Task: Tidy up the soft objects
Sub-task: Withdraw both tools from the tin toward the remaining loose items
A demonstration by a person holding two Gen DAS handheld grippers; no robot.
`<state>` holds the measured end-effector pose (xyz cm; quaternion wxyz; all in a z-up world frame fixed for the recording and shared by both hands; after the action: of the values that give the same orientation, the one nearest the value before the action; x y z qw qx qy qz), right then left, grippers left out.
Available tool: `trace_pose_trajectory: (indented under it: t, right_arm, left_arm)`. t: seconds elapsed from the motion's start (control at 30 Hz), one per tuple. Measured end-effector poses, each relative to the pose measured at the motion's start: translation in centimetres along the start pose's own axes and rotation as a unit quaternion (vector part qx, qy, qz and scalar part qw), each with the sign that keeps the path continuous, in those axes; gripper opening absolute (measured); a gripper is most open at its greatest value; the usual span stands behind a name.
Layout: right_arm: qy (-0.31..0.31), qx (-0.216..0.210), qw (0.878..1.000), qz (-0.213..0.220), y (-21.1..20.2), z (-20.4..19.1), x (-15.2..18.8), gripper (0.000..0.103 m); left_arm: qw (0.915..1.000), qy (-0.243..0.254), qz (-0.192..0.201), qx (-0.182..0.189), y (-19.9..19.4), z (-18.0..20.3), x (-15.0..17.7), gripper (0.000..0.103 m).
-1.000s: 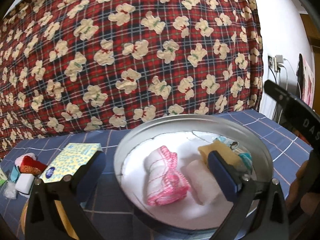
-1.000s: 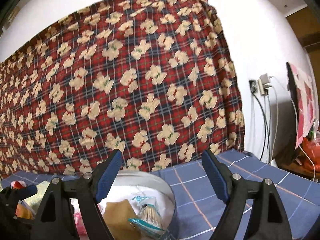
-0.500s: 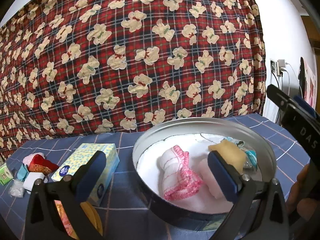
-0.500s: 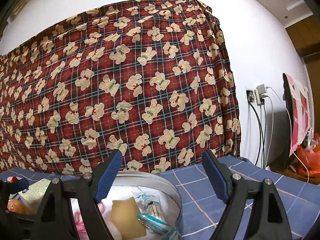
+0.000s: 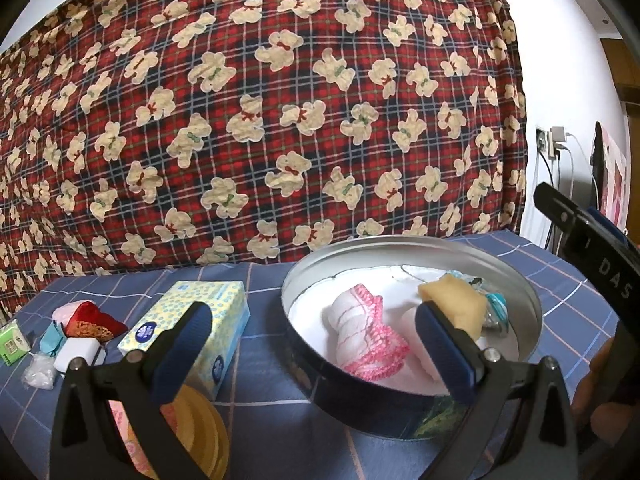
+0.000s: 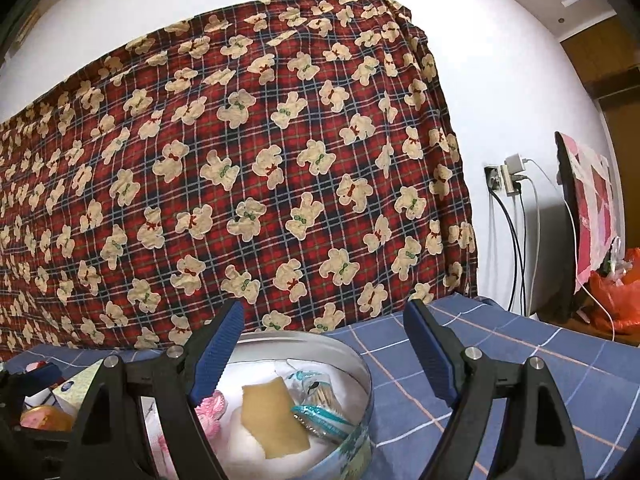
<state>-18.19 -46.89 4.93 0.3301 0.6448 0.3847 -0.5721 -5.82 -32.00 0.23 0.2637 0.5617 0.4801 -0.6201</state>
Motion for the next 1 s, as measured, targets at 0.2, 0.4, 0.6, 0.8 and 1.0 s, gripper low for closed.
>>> trace_pose_trajectory:
  t: [0.2,0.4,0.6,0.8,1.0]
  right_arm:
    - [-0.015,0.003,1.0,-0.001,-0.8,-1.5,0.1,0.084]
    - [-0.019,-0.017,1.0,-0.006,-1.6,-3.9,0.4,0.084]
    - [-0.013,-0.039,0.999,-0.022,-1.7,-6.4,1.2,0.084]
    - [-0.014,-0.061,0.997,-0.034,-1.6,-9.3,1.9,0.084]
    - [-0.025,-0.095,0.994,-0.044,-1.4,-13.2,2.6,0.084]
  left_arm:
    - [1.0,-0.001,-0.003,0.005,-0.6,-0.7,0.3,0.103]
    - [0.9999,-0.006,-0.009,0.003,-1.1,-2.2,0.8,0.103]
    - [0.9999,-0.003,-0.01,-0.002,-1.5,-3.8,1.1,0.103]
    - [0.9999,-0.005,-0.005,-0.013,-1.7,-6.3,1.4,0.103]
    - [0.9994,-0.01,-0.004,-0.034,-1.5,-9.9,1.6,0.103]
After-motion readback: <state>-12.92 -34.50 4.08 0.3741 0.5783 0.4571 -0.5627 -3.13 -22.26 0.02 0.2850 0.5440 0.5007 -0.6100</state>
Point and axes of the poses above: each gripper's, at about its wrist camera, not at the fingertips, and y roughly the way its jaws point, z to its right, x to its underside, the point moved 7 cm from there along y, roughly the way its jaws point, and after that the axes turned 12 degrees about -x, right-handed, at the moved point
